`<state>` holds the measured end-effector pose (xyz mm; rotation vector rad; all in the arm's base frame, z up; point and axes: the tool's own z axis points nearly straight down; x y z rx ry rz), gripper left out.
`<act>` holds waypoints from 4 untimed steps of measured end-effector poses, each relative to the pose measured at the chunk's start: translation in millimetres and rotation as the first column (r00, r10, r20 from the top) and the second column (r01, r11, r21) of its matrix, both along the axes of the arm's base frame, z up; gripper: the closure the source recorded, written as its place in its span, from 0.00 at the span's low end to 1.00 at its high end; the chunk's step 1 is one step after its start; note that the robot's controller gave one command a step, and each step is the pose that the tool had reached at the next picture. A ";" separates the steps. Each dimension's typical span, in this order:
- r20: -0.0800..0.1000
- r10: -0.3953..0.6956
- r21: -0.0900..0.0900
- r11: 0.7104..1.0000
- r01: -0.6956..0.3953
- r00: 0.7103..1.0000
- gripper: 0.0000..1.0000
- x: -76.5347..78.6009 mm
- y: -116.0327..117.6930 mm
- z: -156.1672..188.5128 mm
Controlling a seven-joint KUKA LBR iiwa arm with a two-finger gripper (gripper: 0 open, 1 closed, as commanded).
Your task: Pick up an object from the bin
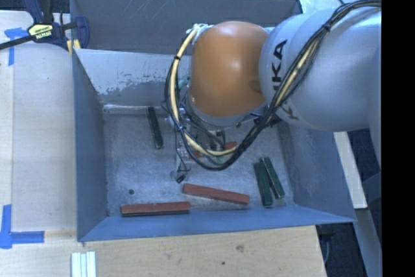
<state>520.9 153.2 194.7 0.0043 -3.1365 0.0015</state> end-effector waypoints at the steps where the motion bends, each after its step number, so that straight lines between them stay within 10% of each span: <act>1: 0.003 -0.004 -0.004 1.000 0.004 1.000 0.00 19.7 -98.8 -59.4; 2: 0.002 0.036 0.000 0.999 -0.036 0.999 0.00 48.9 -107.1 -128.2; 3: 0.009 0.034 0.002 0.999 -0.034 0.999 1.00 50.7 -106.1 -123.3; 4: 0.016 0.062 0.003 0.998 -0.062 0.998 1.00 20.8 -64.0 15.5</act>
Offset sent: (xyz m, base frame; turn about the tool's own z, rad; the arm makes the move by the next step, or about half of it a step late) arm 0.0195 -0.0923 -0.0566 -0.0040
